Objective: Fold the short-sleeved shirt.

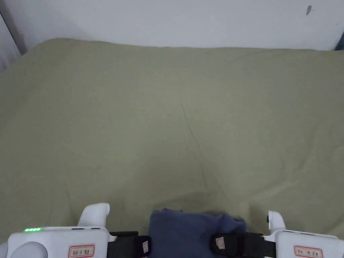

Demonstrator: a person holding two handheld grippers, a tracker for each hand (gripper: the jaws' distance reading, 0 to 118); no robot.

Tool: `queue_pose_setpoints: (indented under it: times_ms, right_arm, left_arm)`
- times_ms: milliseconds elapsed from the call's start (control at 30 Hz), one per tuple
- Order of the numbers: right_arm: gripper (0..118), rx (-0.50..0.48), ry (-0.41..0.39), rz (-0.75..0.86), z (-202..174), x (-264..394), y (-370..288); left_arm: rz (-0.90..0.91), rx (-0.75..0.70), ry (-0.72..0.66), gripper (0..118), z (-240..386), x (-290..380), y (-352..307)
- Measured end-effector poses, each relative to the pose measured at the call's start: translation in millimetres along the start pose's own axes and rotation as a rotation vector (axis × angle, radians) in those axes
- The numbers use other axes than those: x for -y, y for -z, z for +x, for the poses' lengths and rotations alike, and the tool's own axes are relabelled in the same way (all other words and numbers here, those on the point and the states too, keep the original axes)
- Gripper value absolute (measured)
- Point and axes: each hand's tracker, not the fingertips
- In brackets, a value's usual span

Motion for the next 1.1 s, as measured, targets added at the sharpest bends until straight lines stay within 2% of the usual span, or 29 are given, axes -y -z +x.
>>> queue_pose_setpoints:
  times_ms: [33,67,100,167,233,333,433,467,500,533,567,600,700,800,933,1100]
  right_arm:
    - [3,-0.01,0.0,0.002,1,0,-1]
    - [3,-0.01,-0.003,0.002,2,2,-2]
    - [3,-0.028,0.005,0.003,5,2,-2]
    - [3,-0.051,0.031,0.002,9,3,-2]
    - [3,-0.067,0.046,0.004,11,4,-2]
    - [3,-0.069,0.044,0.003,12,3,-2]
    - [3,-0.069,0.045,0.004,12,4,-2]
    - [3,-0.07,0.047,0.004,13,4,-2]
    - [3,-0.07,0.051,0.005,13,4,-2]
    - [3,-0.068,0.05,0.005,12,4,-2]
    - [3,-0.058,0.044,0.008,9,4,-3]
    - [3,-0.035,0.037,0.011,5,4,-4]
    - [3,0.038,-0.031,0.023,-12,6,-12]
    - [3,0.079,-0.105,0.03,-33,9,-24]
    - [3,0.087,-0.129,0.055,-48,13,-41]
    - [3,0.115,-0.15,0.112,-60,11,-52]
  left_arm:
    - [-0.002,-0.003,-0.002,65,4,-2,1]
    - [-0.004,-0.014,-0.006,96,2,-2,4]
    - [-0.002,0.004,-0.015,117,-2,-2,6]
    - [-0.026,0.146,-0.081,116,-9,-5,8]
    - [-0.038,0.203,-0.144,116,-14,-8,17]
    - [-0.068,0.247,-0.152,116,-22,-16,37]
    - [-0.069,0.386,-0.187,114,-16,-22,50]
    - [-0.097,0.377,-0.211,106,-13,-24,57]
    - [-0.102,0.369,-0.22,86,-10,-24,62]
    - [-0.082,0.336,-0.177,72,-7,-24,64]
    - [-0.095,0.243,-0.139,57,-8,-25,67]
    - [-0.086,0.207,-0.117,50,-8,-26,67]
    - [-0.101,0.241,-0.128,40,-3,-27,50]
    - [-0.093,0.222,-0.112,40,-12,-34,24]
    - [-0.032,0.063,-0.11,40,-73,-62,-48]
    - [-0.038,-0.179,-0.116,40,-150,-106,-140]
